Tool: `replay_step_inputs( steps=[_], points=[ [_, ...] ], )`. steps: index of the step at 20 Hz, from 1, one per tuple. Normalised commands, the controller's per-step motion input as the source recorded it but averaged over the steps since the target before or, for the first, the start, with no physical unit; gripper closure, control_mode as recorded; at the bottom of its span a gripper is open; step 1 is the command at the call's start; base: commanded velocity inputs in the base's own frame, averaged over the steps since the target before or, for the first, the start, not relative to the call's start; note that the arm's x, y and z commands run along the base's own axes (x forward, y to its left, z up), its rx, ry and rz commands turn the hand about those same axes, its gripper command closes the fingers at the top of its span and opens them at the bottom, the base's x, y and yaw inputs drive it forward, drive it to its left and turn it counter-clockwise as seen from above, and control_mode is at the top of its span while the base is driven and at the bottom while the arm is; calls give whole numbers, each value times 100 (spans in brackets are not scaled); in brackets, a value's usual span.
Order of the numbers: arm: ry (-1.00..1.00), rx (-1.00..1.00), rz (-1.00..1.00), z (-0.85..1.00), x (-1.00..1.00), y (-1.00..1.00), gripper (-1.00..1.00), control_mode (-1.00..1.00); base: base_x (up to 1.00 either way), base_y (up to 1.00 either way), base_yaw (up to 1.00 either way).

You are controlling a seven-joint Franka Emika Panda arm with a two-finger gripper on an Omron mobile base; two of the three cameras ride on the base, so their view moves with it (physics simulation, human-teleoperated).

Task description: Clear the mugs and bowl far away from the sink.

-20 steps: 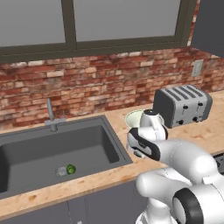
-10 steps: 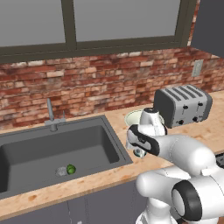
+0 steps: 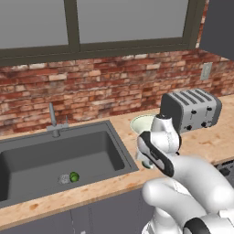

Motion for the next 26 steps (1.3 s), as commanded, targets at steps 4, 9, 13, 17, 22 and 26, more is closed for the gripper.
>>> replay_step_inputs(
  steps=[4, 9, 13, 17, 22, 26],
  points=[
    [-5, -1, 0, 61, -3, 21, 100, -100, 0, 0, 0],
    [0, -8, 0, 100, 1, 47, 100, -100, 0, 0, 0],
    [0, -8, 0, 100, -5, 21, 100, -100, 0, 0, 0],
    [5, -2, 0, 100, -28, -12, 100, -100, 0, 0, 0],
    [3, 3, 0, 70, -43, -32, 100, -100, 0, 0, 0],
    [-5, 0, 0, 42, -61, -13, 100, -100, 0, 0, 0]
  ],
)
